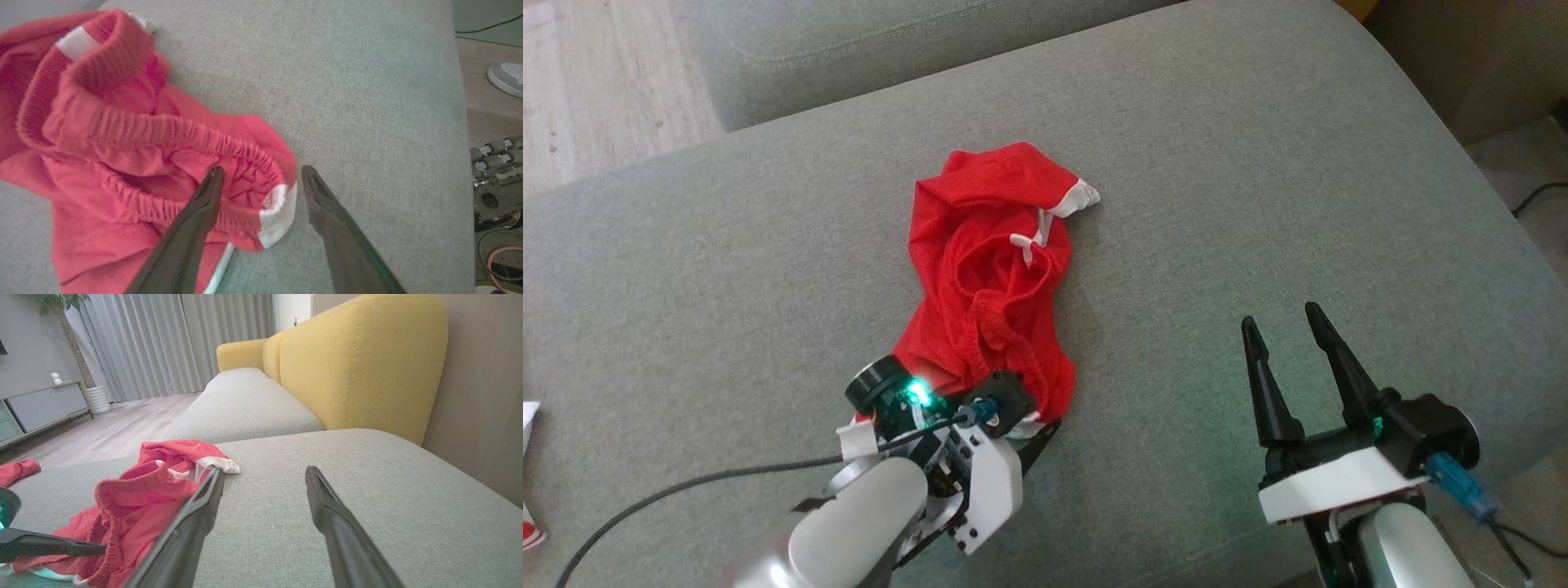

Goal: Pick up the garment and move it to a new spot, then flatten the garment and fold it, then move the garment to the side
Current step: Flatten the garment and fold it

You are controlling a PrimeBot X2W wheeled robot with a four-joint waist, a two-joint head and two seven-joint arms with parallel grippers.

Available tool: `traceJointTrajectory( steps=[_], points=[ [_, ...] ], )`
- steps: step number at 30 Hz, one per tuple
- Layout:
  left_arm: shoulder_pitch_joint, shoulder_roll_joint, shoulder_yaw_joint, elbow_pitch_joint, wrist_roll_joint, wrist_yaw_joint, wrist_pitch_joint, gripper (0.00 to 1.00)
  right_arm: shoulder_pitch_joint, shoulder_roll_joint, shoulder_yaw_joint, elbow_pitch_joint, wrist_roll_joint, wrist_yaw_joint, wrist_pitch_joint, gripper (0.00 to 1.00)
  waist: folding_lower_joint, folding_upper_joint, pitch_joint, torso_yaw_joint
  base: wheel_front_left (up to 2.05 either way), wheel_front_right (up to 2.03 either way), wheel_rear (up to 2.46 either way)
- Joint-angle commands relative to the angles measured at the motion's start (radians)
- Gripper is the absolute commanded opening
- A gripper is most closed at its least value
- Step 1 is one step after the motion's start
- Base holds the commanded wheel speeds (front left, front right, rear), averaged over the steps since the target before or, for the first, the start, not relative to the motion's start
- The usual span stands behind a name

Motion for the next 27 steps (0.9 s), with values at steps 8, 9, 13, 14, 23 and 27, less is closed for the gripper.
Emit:
traceJointTrajectory(
  steps=[8,9,13,14,23,27],
  points=[
    [-0.046,0.035,-0.002,-0.009,-0.021,0.002,0.012,0.48,-0.036,-0.002,0.021,-0.033,0.009,0.008,-0.006,1.00,0.0000,0.0000,0.004,0.004,0.00,0.00,0.00],
    [-0.045,0.034,-0.007,-0.006,-0.024,0.002,0.014,0.38,-0.037,-0.002,0.022,-0.032,0.010,0.008,-0.006,1.00,0.0000,0.0000,0.004,0.004,0.00,0.00,0.00],
    [-0.043,0.031,-0.016,0.002,-0.037,0.002,0.016,0.00,-0.039,-0.002,0.026,-0.032,0.014,0.008,-0.006,1.00,0.0000,0.0000,0.004,0.000,0.00,0.00,0.00],
    [-0.042,0.030,-0.017,0.003,-0.045,0.002,0.015,0.00,-0.040,-0.002,0.028,-0.032,0.015,0.008,-0.006,1.00,0.0000,0.0000,0.004,-0.001,0.00,0.00,0.00],
    [-0.125,-0.001,0.133,-0.061,-0.157,0.043,-0.077,0.00,-0.048,-0.002,0.033,-0.028,0.029,0.008,-0.006,1.00,0.0000,0.0000,0.001,-0.026,0.00,0.00,0.00],
    [-0.200,-0.024,0.204,-0.049,-0.217,0.043,-0.089,0.00,-0.058,-0.002,0.058,-0.021,0.043,0.008,-0.006,1.00,0.0000,0.0000,-0.012,-0.061,0.00,0.00,0.00]
  ],
)
